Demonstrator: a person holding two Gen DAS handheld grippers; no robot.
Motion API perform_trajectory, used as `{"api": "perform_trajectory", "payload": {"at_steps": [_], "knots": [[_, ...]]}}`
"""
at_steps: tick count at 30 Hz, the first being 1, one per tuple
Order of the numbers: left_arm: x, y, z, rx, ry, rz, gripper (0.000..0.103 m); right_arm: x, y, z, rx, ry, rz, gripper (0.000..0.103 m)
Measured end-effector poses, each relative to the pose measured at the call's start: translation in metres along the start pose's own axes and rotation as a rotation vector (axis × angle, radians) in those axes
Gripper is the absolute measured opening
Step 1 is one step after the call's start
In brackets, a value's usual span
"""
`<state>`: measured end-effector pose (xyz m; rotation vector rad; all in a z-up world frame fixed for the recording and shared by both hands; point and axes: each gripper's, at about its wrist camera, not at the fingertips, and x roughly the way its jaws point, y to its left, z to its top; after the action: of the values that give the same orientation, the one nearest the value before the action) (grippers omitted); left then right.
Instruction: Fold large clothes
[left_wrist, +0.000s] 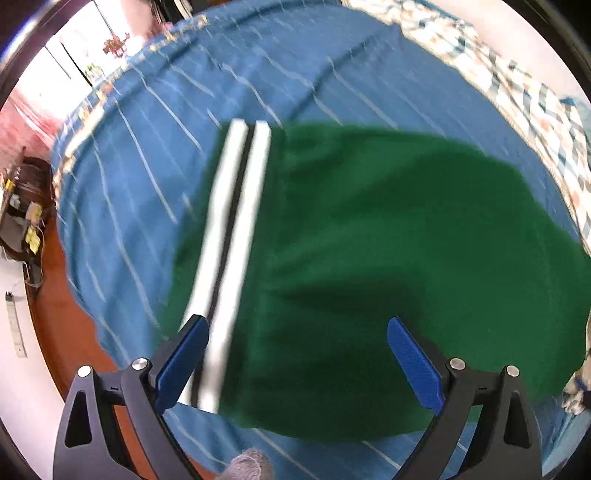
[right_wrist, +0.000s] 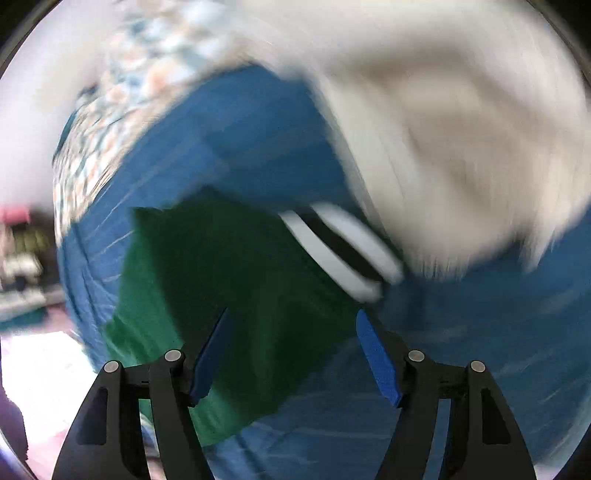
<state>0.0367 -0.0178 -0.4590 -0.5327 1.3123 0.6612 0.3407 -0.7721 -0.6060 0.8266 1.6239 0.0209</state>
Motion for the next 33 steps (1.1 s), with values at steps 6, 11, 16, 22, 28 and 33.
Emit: {"api": "perform_trajectory", "payload": {"at_steps": [6, 11, 16, 22, 28, 33], "knots": [[0.042, 0.0, -0.011, 0.035, 0.056, 0.074, 0.099, 0.029, -0.002, 0.006, 0.042, -0.149, 0.189, 0.019], [0.05, 0.006, -0.013, 0.082, 0.056, 0.085, 0.1, 0.014, 0.033, 0.008, -0.166, -0.237, 0.012, 0.013], [0.036, 0.008, -0.011, 0.087, 0.059, 0.097, 0.1, 0.014, 0.033, 0.026, -0.129, -0.086, -0.118, 0.043], [-0.004, -0.003, 0.008, 0.104, -0.041, 0.088, 0.1, -0.023, 0.15, -0.028, -0.672, -0.325, -0.338, 0.084], [0.02, 0.005, 0.037, 0.034, -0.03, 0.109, 0.101, 0.079, 0.243, -0.005, -0.948, -0.106, -0.36, 0.084], [0.039, 0.027, 0.032, -0.015, 0.016, 0.123, 0.101, 0.154, 0.262, 0.016, -1.018, 0.115, -0.415, 0.023]]}}
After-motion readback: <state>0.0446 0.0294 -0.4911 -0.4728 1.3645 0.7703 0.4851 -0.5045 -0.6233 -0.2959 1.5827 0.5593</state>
